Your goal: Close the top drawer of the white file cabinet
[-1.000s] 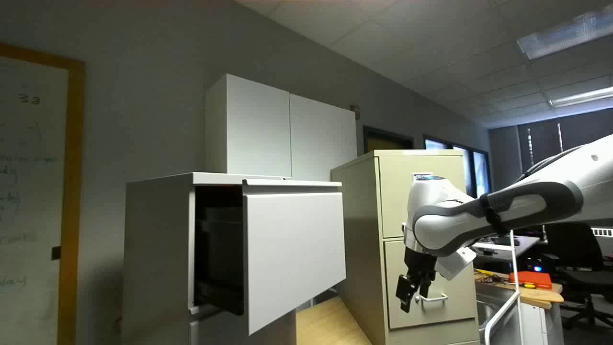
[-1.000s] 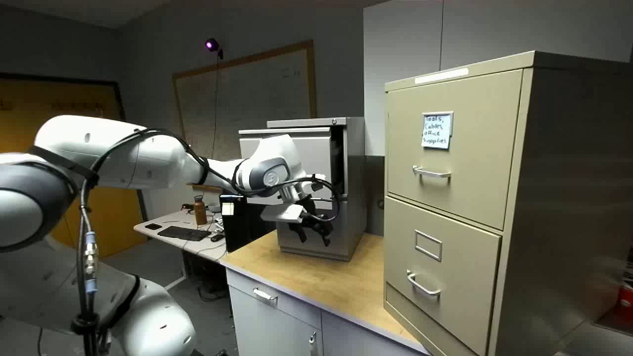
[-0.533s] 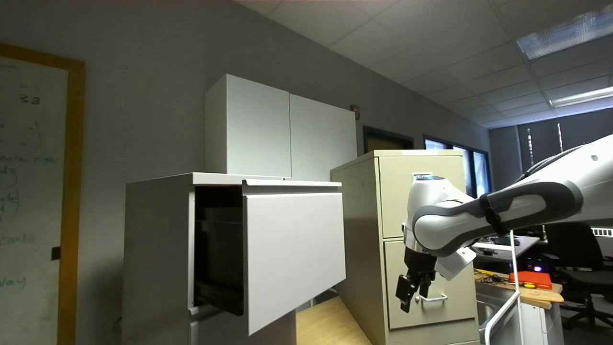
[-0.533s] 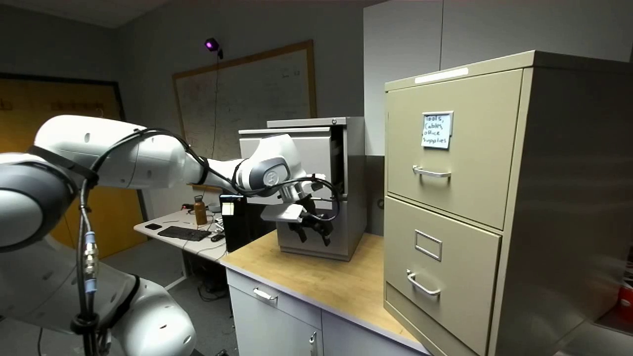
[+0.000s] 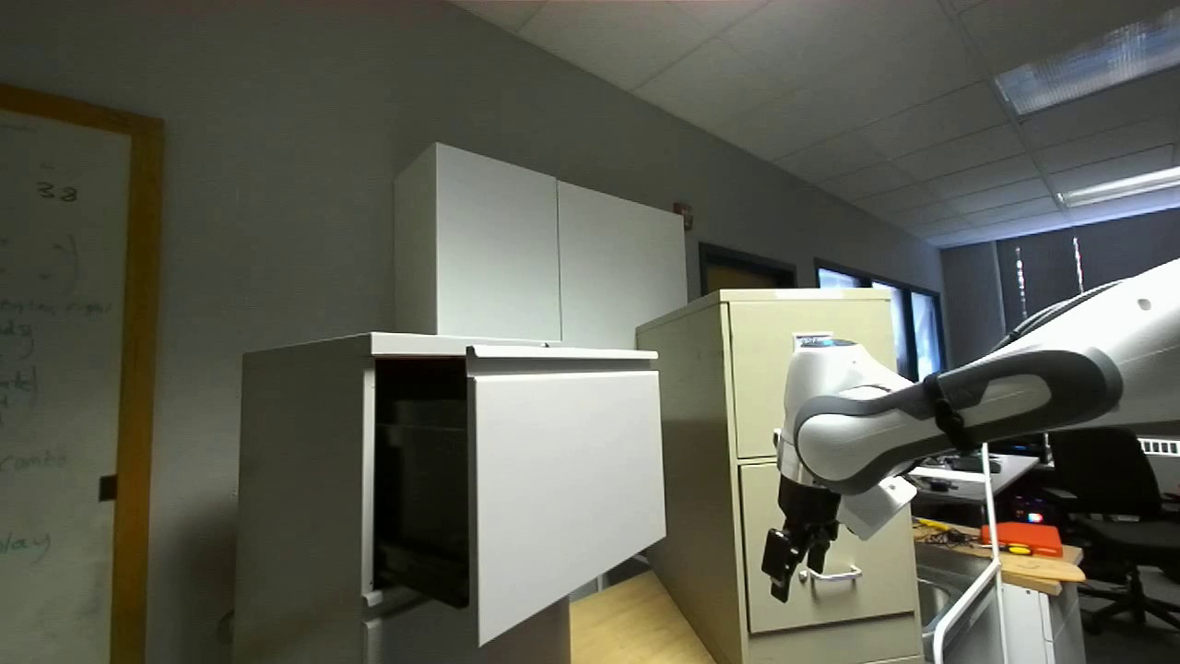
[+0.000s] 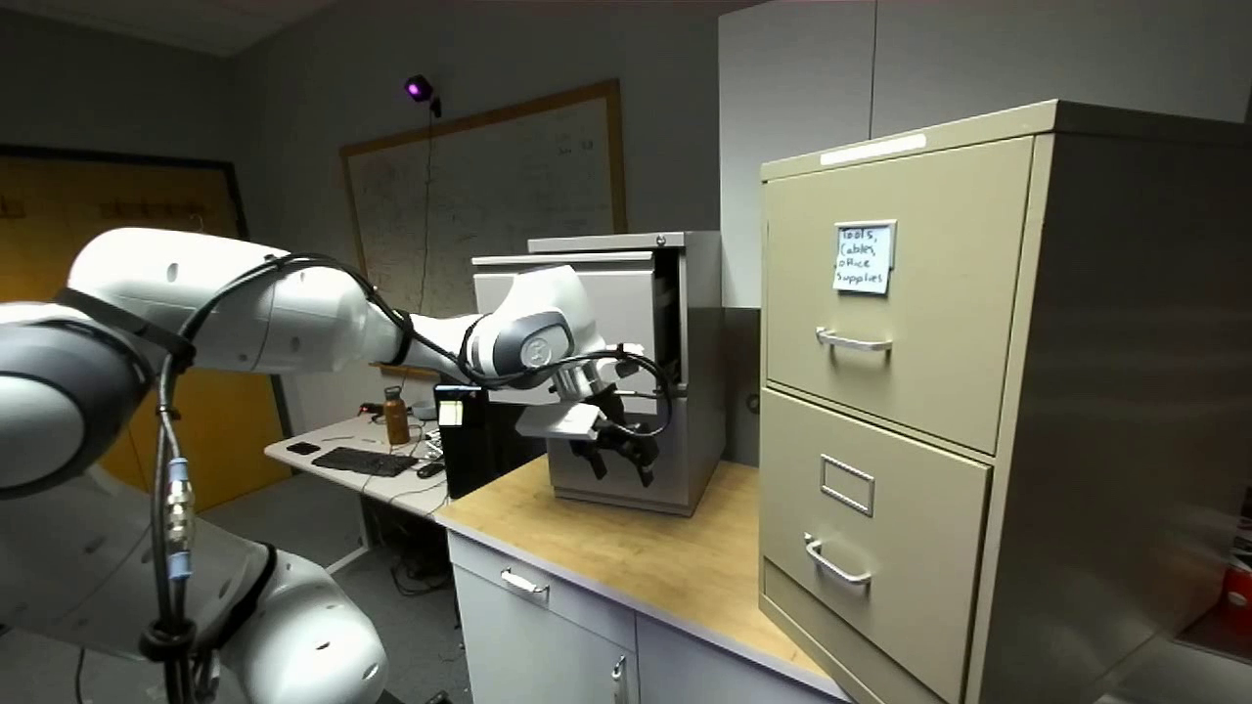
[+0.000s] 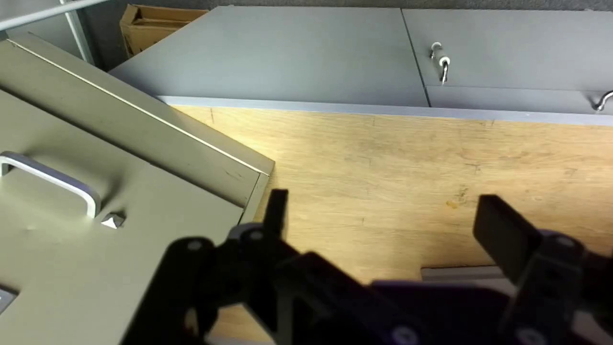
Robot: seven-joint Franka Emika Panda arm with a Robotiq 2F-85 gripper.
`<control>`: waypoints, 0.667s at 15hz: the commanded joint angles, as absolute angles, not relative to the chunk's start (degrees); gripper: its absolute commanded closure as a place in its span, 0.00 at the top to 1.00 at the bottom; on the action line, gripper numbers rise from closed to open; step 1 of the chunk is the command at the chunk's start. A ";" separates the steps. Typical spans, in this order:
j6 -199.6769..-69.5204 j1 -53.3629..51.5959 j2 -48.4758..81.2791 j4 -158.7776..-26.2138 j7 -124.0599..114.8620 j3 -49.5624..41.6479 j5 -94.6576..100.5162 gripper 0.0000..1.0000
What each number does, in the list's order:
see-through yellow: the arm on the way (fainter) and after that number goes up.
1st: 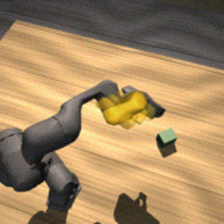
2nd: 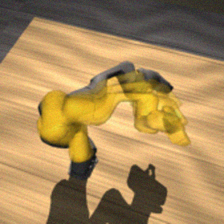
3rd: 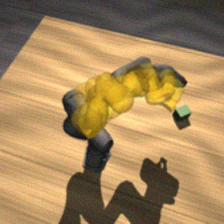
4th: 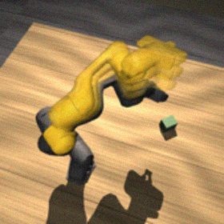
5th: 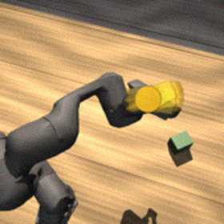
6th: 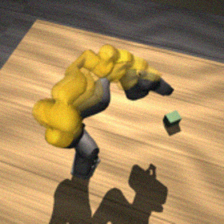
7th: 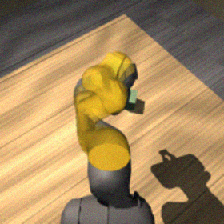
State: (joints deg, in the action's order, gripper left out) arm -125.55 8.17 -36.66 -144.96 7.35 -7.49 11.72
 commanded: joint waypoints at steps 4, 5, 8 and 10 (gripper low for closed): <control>-126.10 7.91 -36.45 -144.64 7.11 -7.33 11.31 1.00; -126.27 7.53 -36.36 -144.43 7.21 -7.26 10.94 1.00; -129.15 6.16 -36.59 -143.99 6.46 -6.09 10.24 1.00; -131.25 5.00 -36.45 -143.27 6.36 -5.02 9.91 1.00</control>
State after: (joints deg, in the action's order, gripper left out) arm -129.37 6.39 -36.54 -144.76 7.10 -6.53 10.92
